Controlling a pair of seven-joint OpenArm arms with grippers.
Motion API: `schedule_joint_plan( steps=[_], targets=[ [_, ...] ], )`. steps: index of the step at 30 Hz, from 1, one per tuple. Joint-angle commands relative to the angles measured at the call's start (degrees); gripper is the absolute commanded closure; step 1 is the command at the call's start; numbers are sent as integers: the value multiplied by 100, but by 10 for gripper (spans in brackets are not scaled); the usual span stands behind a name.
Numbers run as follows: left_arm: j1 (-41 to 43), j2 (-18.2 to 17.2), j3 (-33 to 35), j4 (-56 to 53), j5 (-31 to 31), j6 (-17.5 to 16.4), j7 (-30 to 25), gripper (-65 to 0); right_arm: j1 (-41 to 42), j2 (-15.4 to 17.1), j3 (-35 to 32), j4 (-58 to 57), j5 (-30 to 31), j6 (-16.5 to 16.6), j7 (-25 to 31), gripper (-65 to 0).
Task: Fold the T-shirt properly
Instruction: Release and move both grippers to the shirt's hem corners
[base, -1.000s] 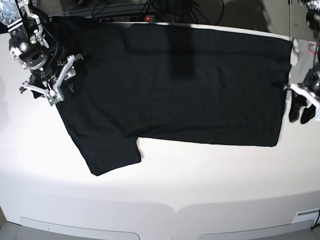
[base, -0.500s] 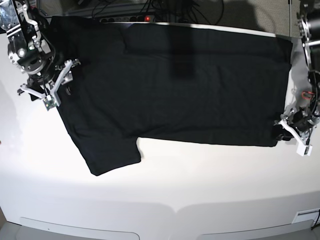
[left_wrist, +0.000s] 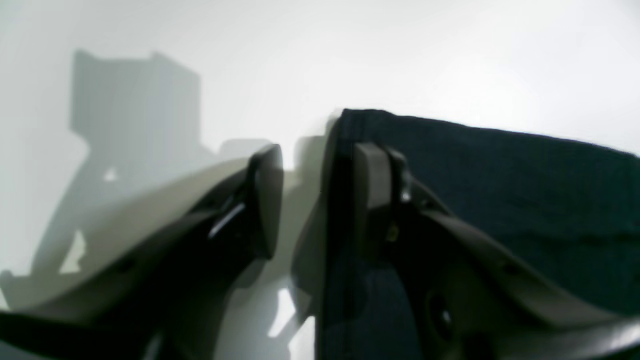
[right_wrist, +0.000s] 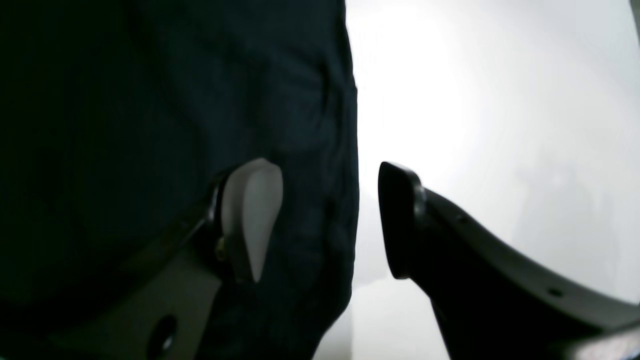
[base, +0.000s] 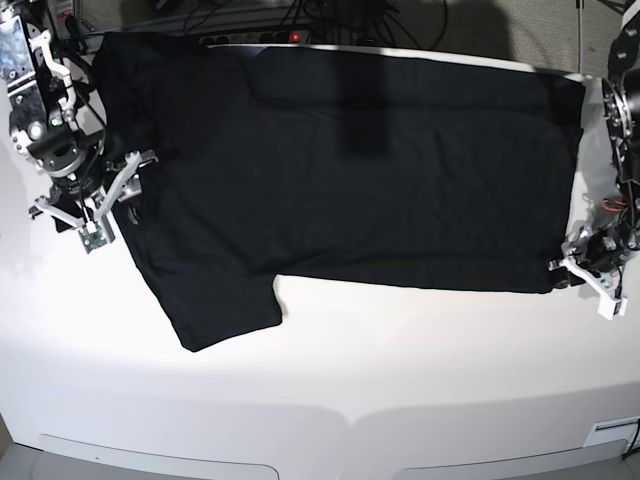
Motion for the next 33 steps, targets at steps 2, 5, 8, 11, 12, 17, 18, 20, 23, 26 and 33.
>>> schedule_joint_plan(
  steps=[2, 5, 8, 11, 12, 17, 18, 20, 23, 26, 33],
  targets=[
    [-15, 42, 13, -22, -35, 29, 695, -199, 68, 116, 63, 70, -15, -33, 118, -345],
    [-9, 109, 13, -22, -107, 29, 933, -186, 142, 114, 63, 70, -13, -31, 116, -345],
    [-9, 205, 13, -22, -105, 29, 1189, -186, 205, 116, 63, 70, -13, -31, 118, -345],
    [-9, 269, 13, -22, -105, 29, 1196, -186, 299, 116, 63, 59, 142, -20, 114, -345],
    [-9, 286, 13, -22, -103, 29, 1198, -186, 334, 114, 63, 57, 177, -9, 118, -345],
    [-9, 302, 13, -22, -105, 29, 1045, -60, 697, 114, 63, -308, 291, 208, 142, -345],
    [-7, 295, 13, -22, -103, 29, 955, -12, 822, 114, 63, -433, 295, 258, 140, -345],
    [-9, 280, 13, -22, -103, 29, 793, 0, 1106, 114, 63, -702, 450, 369, 136, -345],
    [-11, 284, 13, -22, -105, 29, 662, 0, 1589, 111, 63, -1185, 798, 780, 120, -345],
    [-9, 284, 13, -22, -111, 29, 310, 0, 2168, 13, 63, -1729, 1154, 1198, -9, -345],
    [-9, 428, 13, -22, -107, 29, 160, 0, 3875, -603, 63, -3069, 1886, 2100, -1141, -345]
  ],
)
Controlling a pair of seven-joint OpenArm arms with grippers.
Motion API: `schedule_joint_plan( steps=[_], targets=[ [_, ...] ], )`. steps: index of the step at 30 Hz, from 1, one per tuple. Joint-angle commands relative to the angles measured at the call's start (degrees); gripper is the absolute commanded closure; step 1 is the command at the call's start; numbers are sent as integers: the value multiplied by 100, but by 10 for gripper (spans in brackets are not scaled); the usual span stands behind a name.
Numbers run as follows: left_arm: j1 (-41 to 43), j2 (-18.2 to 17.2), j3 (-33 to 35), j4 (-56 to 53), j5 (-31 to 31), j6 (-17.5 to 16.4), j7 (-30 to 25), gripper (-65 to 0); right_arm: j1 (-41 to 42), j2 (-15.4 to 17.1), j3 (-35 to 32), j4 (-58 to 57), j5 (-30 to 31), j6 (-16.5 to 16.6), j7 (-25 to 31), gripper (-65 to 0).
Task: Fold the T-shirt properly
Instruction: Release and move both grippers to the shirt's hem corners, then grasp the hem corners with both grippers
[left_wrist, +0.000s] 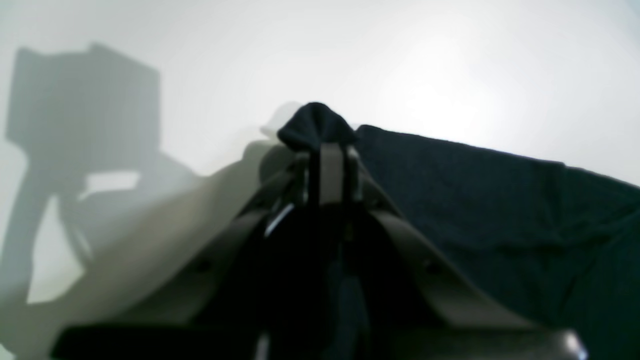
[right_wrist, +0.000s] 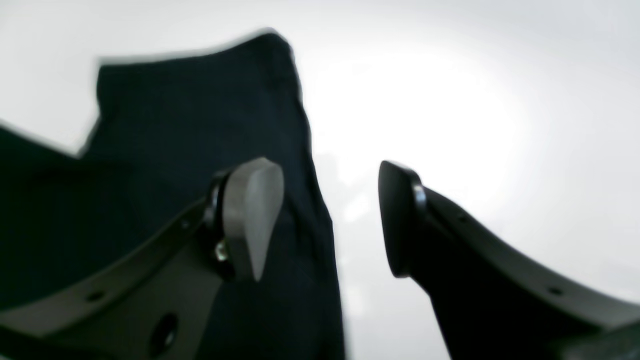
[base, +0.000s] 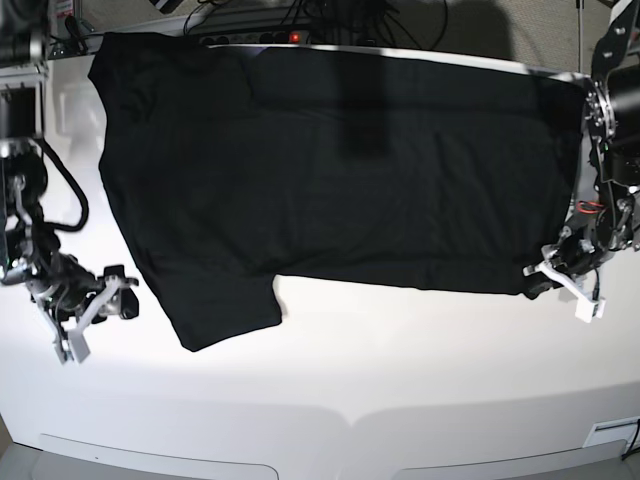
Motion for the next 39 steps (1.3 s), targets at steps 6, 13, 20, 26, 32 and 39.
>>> schedule_joint_plan(
  steps=[6, 13, 20, 26, 32, 39],
  targets=[
    [-26, 164, 37, -2, 214, 69, 345, 0, 1394, -170, -437, -1484, 179, 76, -295, -345],
    [-26, 234, 37, -2, 212, 69, 227, 0, 2697, -592, -1663, -3504, -846, 72, -136, -345],
    [-26, 245, 37, -2, 214, 69, 190, 0, 3195, -1224, -2085, -5001, -1759, 28, 610, -345],
    [-26, 243, 37, -2, 214, 69, 188, 0, 3176, -1362, -2083, -5272, -2092, -37, 785, -345],
    [-28, 243, 37, -2, 216, 69, 188, 0, 3119, -1366, -2083, -5272, -1843, -33, 570, -322],
    [-28, 245, 37, -2, 212, 69, 188, 0, 3021, -1360, -2083, -5272, -1620, -37, 175, -199]
  ],
)
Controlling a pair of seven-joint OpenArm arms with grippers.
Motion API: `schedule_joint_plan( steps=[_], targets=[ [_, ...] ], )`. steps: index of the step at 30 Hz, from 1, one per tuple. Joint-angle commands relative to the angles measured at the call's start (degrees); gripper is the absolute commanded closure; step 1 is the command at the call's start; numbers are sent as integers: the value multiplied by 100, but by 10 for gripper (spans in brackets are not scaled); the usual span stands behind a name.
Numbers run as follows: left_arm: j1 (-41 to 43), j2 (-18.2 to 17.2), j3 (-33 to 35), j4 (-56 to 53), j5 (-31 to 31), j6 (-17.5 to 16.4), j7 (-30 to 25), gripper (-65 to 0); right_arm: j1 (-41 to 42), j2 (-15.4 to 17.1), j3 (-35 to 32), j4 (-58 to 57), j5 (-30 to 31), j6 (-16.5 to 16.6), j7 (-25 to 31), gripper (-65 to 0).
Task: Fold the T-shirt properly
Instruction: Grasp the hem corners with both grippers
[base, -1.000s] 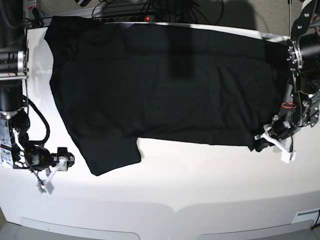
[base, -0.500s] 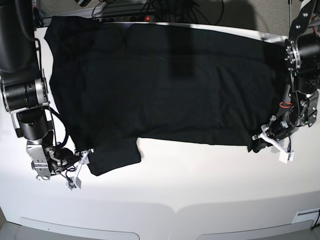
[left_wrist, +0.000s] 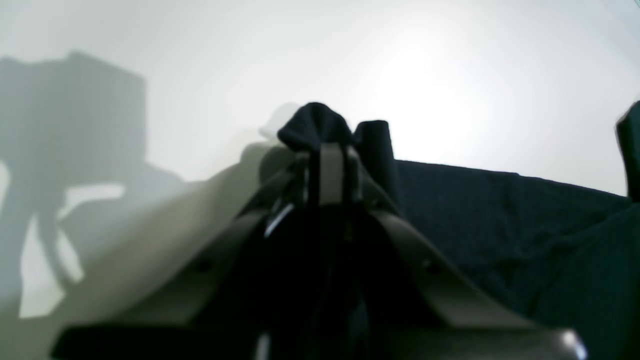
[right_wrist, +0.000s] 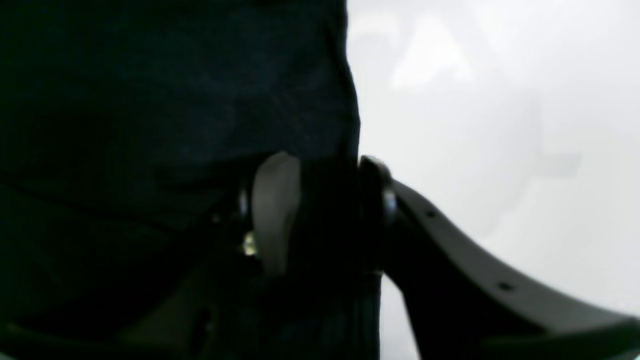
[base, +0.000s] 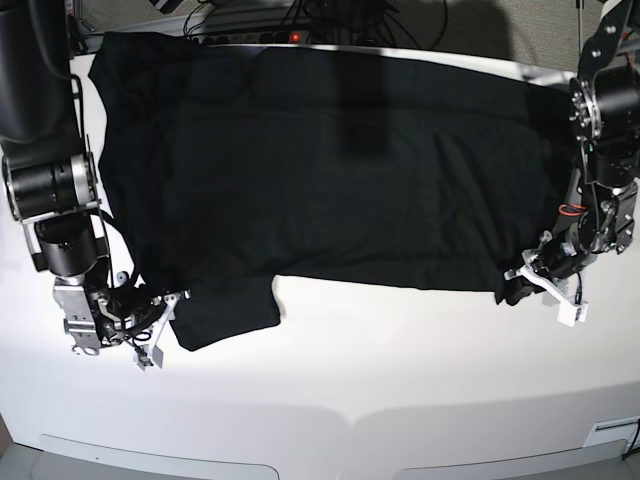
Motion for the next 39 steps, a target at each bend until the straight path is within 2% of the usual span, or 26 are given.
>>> schedule_joint_plan(
  steps=[1, 8, 12, 14, 17, 19, 20, 29, 33, 39],
  targets=[
    [-33, -17, 37, -11, 240, 86, 321, 0, 160, 48, 26, 63, 33, -31, -4, -173],
    [-31, -17, 37, -11, 236, 86, 321, 0, 85, 66, 26, 63, 26, -74, 297, 0],
    [-31, -20, 37, -11, 118, 86, 273, 0, 118, 192, 33, 63, 35, 59, 807, 0],
    [-37, -17, 37, -11, -37, 86, 254, 0, 160, 264, 35, 70, 144, 144, 870, 0],
    [-59, -17, 37, -4, -404, 86, 236, 0, 286, 385, 35, 74, 501, 551, 721, 0],
    [-66, -20, 37, 55, -568, 86, 264, 0, 352, 450, 35, 122, 787, 1043, 538, 0],
    [-66, -20, 37, 107, -621, 86, 313, 0, 356, 494, 35, 184, 922, 1125, 468, 0],
    [-48, -24, 37, 741, -1051, 86, 1106, 0, 332, 713, 35, 756, 1965, 1125, -245, 0],
    [70, -55, 33, 1047, -1113, 86, 1224, 0, 319, 837, 35, 933, 2490, 1125, -520, 0],
    [463, -118, 33, 1753, -1617, 86, 1250, 0, -28, 1222, 35, 1456, 3292, 1125, -730, 0]
  ],
)
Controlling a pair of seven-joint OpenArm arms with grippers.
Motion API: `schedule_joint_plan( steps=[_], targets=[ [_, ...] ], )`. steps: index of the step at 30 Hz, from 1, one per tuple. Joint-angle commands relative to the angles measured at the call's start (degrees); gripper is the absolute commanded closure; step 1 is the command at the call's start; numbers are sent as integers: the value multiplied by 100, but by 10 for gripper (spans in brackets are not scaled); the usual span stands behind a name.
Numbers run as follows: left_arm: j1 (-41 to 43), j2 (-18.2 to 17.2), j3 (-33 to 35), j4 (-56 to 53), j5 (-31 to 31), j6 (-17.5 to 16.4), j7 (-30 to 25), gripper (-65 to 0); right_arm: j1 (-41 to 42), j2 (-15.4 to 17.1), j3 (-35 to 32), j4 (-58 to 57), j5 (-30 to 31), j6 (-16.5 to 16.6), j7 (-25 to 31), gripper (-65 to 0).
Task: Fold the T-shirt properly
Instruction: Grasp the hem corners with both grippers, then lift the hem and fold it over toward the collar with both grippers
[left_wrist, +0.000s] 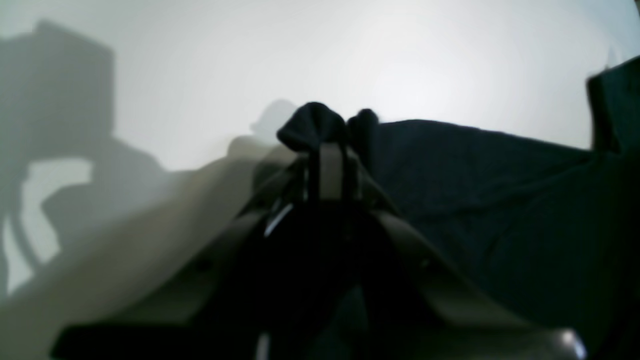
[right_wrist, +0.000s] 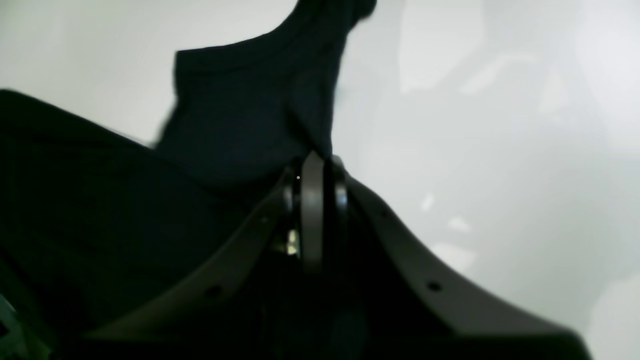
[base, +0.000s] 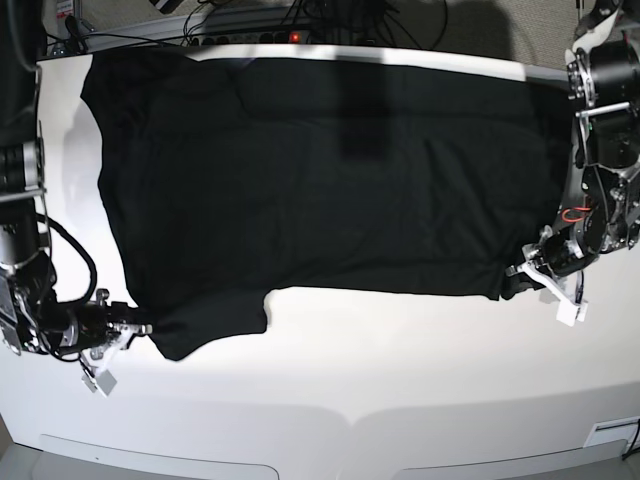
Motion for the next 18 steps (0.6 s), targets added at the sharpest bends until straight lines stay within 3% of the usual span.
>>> schedule_joint_plan(
  steps=[1, 5, 9, 14, 18],
  targets=[
    [-81, -81, -4, 249, -188, -56, -66, 0, 92, 144, 33, 267, 197, 45, 74, 0],
    [365, -81, -4, 1034, -229, -17, 31, 0, -492, 509, 33, 1193, 769, 45, -33, 0],
    [898, -96, -4, 1867, -221, 286, 44, 0, -1141, 1012, 33, 2247, 1497, 45, -55, 0],
    [1517, -271, -17, 2649, -341, 306, 46, 0, -1847, 1580, 68, 3357, 1572, 45, -74, 0],
    [1917, -409, -208, 3169, -463, 509, 50, 0, -2409, 1786, 485, 4050, 1572, -109, -166, 0]
  ],
)
